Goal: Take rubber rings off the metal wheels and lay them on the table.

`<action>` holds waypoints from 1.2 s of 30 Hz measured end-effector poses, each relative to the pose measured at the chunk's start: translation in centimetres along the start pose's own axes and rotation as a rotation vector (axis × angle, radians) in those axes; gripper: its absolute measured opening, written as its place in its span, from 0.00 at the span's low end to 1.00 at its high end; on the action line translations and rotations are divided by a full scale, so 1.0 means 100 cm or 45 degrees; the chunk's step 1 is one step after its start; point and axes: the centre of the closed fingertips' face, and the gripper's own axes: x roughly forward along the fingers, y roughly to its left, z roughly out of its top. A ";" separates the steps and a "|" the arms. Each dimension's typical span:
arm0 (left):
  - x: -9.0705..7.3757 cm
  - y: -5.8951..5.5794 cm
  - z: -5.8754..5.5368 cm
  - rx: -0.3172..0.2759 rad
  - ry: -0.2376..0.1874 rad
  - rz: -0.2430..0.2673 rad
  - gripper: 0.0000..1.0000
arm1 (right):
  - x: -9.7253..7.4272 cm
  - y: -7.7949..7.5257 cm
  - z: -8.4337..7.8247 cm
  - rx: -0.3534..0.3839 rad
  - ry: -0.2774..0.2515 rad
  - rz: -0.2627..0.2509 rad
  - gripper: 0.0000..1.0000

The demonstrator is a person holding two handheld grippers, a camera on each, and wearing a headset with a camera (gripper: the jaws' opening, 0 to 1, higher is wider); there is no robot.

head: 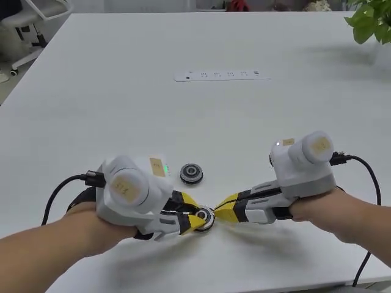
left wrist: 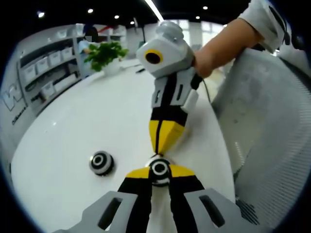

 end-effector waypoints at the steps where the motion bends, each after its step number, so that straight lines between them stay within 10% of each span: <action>1: 0.000 0.000 0.000 0.000 0.001 0.002 0.13 | 0.000 0.000 0.000 0.011 -0.004 0.002 0.00; 36: 0.000 0.000 -0.001 -0.019 0.029 0.029 0.12 | 0.004 0.015 0.007 0.021 -0.030 0.060 0.00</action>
